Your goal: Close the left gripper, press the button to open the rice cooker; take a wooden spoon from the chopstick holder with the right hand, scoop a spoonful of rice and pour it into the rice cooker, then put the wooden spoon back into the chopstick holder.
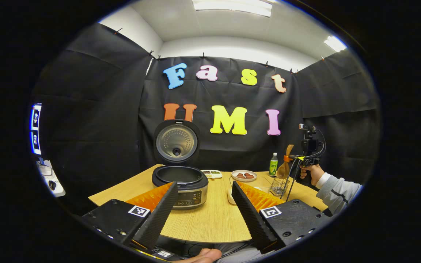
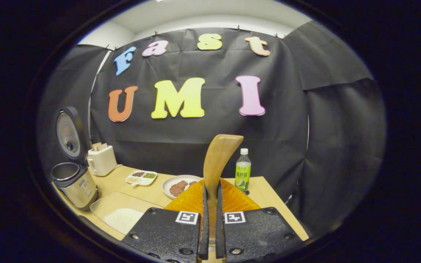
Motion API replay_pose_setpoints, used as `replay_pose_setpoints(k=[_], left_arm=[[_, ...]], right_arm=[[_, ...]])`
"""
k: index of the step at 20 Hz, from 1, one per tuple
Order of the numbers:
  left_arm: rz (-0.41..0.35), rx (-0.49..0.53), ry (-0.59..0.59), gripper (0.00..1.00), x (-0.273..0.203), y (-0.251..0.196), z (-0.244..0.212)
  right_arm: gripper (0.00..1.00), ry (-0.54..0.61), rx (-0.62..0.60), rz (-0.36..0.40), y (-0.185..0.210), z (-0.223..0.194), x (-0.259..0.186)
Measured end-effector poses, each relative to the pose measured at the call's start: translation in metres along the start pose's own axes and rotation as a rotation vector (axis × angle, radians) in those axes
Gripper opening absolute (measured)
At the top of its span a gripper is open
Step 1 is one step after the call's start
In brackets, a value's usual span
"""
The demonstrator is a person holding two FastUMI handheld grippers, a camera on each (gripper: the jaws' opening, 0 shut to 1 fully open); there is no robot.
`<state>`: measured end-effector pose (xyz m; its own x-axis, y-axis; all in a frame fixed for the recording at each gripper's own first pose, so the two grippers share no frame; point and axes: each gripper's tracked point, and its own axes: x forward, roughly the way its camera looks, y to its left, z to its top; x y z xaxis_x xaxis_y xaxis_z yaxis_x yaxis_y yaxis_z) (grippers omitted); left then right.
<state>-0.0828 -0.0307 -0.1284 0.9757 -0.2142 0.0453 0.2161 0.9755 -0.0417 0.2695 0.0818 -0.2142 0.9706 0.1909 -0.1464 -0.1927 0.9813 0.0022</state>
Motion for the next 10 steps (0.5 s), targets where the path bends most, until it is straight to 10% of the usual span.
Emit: replay_pose_setpoints(k=[5, 10], left_arm=[[-0.012, -0.003, 0.021, 0.95, 0.008, -0.008, -0.005], [-0.002, -0.004, 0.030, 0.94, 0.012, -0.006, -0.002]], right_arm=[[0.16, 0.057, 0.120, -0.012, -0.012, -0.030, 0.014], [0.77, 0.047, 0.202, -0.051, -0.019, -0.019, 0.003]])
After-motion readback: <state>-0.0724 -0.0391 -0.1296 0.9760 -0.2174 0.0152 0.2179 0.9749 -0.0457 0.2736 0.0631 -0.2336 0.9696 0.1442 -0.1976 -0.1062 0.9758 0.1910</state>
